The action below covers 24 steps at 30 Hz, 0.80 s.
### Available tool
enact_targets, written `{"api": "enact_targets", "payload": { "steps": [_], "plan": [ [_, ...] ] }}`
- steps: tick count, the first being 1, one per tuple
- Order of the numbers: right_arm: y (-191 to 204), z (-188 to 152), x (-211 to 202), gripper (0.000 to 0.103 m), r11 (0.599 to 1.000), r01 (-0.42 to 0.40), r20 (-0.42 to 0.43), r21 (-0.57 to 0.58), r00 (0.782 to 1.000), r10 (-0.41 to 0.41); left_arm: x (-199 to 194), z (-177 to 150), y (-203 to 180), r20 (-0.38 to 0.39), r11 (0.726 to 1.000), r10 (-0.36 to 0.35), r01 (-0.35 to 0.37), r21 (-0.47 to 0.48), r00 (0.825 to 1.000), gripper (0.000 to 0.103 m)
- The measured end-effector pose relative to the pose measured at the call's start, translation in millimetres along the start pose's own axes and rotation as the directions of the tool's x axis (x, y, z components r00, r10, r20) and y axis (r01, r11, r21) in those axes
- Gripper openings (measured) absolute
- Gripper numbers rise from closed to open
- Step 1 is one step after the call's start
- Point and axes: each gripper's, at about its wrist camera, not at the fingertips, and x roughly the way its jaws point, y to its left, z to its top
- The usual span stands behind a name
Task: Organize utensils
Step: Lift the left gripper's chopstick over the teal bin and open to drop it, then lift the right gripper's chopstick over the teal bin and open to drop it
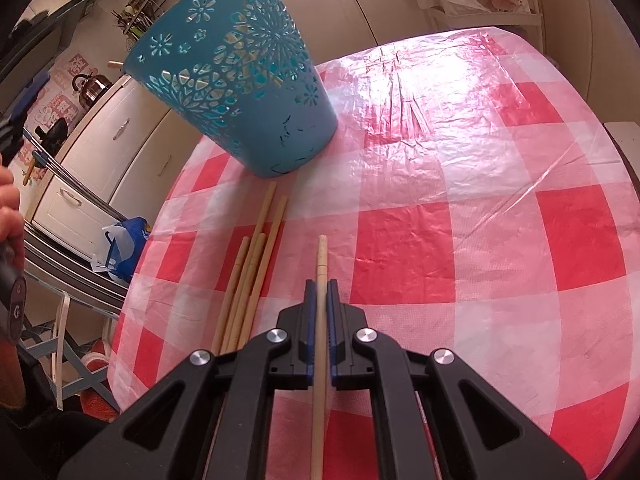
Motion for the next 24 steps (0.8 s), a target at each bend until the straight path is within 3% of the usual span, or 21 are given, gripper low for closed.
{"api": "enact_targets", "payload": {
  "steps": [10,15,19,24],
  "plan": [
    [6,4,-13,0.006,0.999,-0.046,0.053,0.017,0.998,0.045,4,5,17,-0.030,0.999,0.024,-0.025,-0.022,0.999,0.074],
    [7,7,-30,0.006,0.996,-0.090,0.130,0.022,0.988,0.086,5,9,23,-0.028,0.999,0.030,-0.031,-0.030,0.999,0.075],
    [16,13,-53,0.006,0.992,-0.123,0.235,-0.006,0.964,0.121,6,12,29,-0.032,0.998,0.038,-0.040,-0.055,0.999,0.075],
    [37,28,-101,0.006,0.983,-0.167,0.393,-0.077,0.901,0.183,7,16,41,-0.040,0.995,0.041,-0.044,-0.093,0.998,0.075]
  ]
}}
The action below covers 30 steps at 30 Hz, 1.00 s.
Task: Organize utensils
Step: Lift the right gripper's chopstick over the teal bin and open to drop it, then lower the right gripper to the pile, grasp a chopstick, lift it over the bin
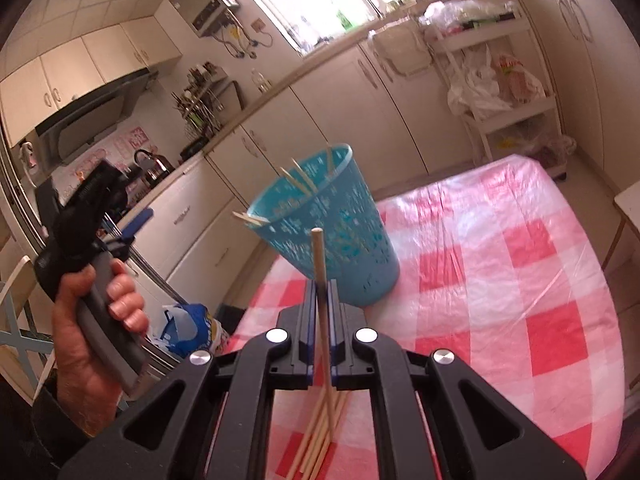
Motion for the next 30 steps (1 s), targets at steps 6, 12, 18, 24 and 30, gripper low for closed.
{"api": "enact_targets", "payload": {
  "steps": [6,12,18,24,30],
  "plan": [
    [32,58,-22,0.006,0.998,-0.057,0.189,-0.030,0.980,0.061,-2,6,12,0.005,0.999,0.007,-0.007,-0.036,1.000,0.075],
    [63,107,-29,0.006,0.993,-0.071,0.272,-0.090,0.958,0.093,-3,12,26,0.009,0.996,0.011,-0.011,-0.090,1.000,0.075],
    [76,133,-23,0.006,0.992,-0.055,0.291,-0.117,0.953,0.087,-5,13,30,0.012,0.994,0.008,-0.006,-0.107,1.000,0.075],
    [76,144,-12,0.006,0.993,-0.047,0.295,-0.113,0.952,0.078,-5,14,31,0.008,0.994,0.006,-0.005,-0.105,1.000,0.075],
    [28,110,13,0.036,0.989,0.123,0.018,-0.084,0.992,-0.122,-5,15,37,-0.001,0.992,0.017,-0.017,-0.122,1.000,0.076]
  ]
}}
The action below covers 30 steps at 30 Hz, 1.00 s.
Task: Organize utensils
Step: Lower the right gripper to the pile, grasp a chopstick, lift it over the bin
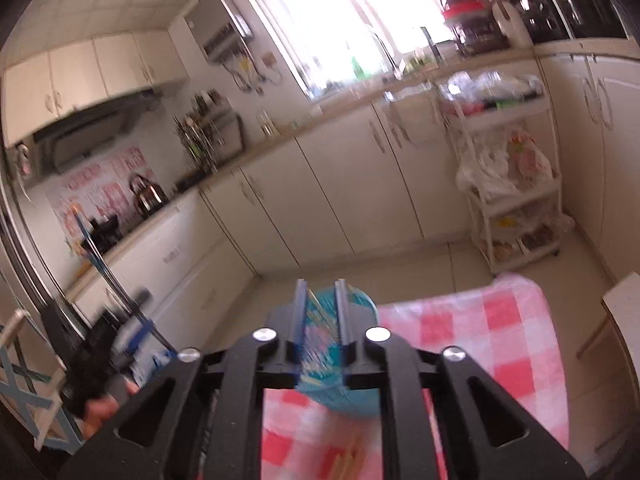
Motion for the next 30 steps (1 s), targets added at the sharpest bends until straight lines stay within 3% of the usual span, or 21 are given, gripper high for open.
{"api": "enact_targets", "payload": {
  "steps": [2,3,5,9,15,18,21,26,28,30],
  "plan": [
    [-20,-32,26,0.038,0.995,0.092,-0.149,-0.034,0.984,-0.096,2,0,3,-0.013,1.000,-0.002,0.002,-0.024,1.000,0.076],
    [-31,-52,44,0.037,0.990,0.134,-0.237,-0.045,0.961,-0.141,3,-1,3,-0.019,1.000,-0.005,0.005,-0.031,1.000,0.076],
    [-48,-81,71,0.027,0.979,0.189,-0.328,-0.077,0.923,-0.204,4,-3,0,-0.027,1.000,-0.006,0.006,-0.028,1.000,0.076],
    [-58,-102,103,0.020,0.955,0.262,-0.348,-0.138,0.890,-0.294,4,-5,-6,-0.024,1.000,-0.007,0.007,-0.003,1.000,0.076],
    [-60,-116,136,0.013,0.930,0.292,-0.382,-0.225,0.851,-0.359,8,-4,-3,-0.037,1.000,-0.004,0.004,-0.012,0.999,0.077],
    [-60,-118,137,0.006,0.914,0.307,-0.359,-0.267,0.848,-0.390,7,-2,-1,-0.032,1.000,-0.004,0.003,-0.014,0.999,0.077],
    [-58,-116,121,0.006,0.922,0.303,-0.326,-0.241,0.869,-0.371,7,-2,1,-0.033,1.000,-0.003,0.003,-0.016,0.999,0.077],
    [-51,-81,57,0.006,0.979,0.204,-0.199,0.006,0.960,-0.198,6,-2,3,-0.033,1.000,-0.006,0.005,-0.024,0.999,0.078],
    [-36,-52,30,0.006,0.992,0.107,-0.068,0.064,0.992,-0.102,5,-3,2,-0.035,1.000,-0.009,0.008,-0.022,0.999,0.078],
    [-14,-19,11,0.006,0.997,0.018,0.083,0.073,0.996,-0.024,5,-4,1,-0.036,1.000,-0.009,0.009,-0.018,0.999,0.078]
  ]
}}
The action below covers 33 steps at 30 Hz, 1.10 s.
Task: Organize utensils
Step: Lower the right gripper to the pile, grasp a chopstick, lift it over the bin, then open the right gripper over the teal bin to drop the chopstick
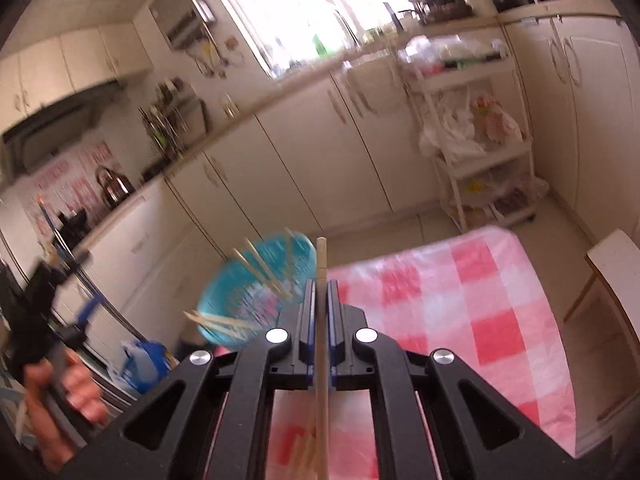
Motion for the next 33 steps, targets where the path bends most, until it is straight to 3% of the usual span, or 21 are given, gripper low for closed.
{"api": "enact_targets", "payload": {
  "steps": [4,8,15,25,30,33],
  "plan": [
    [48,44,-4,0.006,0.995,-0.077,0.216,-0.070,0.972,0.090,1,-2,0,-0.004,1.000,0.001,-0.001,0.004,1.000,0.078],
    [70,57,37,0.006,0.994,-0.051,0.275,-0.101,0.958,0.077,2,-1,1,-0.004,1.000,0.002,-0.002,0.004,1.000,0.078],
    [68,48,90,0.006,0.996,0.018,0.240,-0.088,0.971,0.004,4,0,6,0.000,1.000,0.009,-0.009,-0.005,1.000,0.078],
    [56,44,98,0.007,0.994,0.029,0.206,-0.104,0.979,-0.007,3,0,6,-0.004,1.000,-0.001,0.001,0.006,1.000,0.078],
    [57,39,77,0.007,0.993,-0.006,0.192,-0.117,0.981,0.029,2,1,7,-0.002,1.000,0.002,-0.002,0.011,1.000,0.078],
    [53,29,51,0.024,0.993,-0.021,0.178,-0.120,0.983,0.042,2,2,7,-0.004,1.000,-0.001,0.001,0.008,1.000,0.078]
  ]
}}
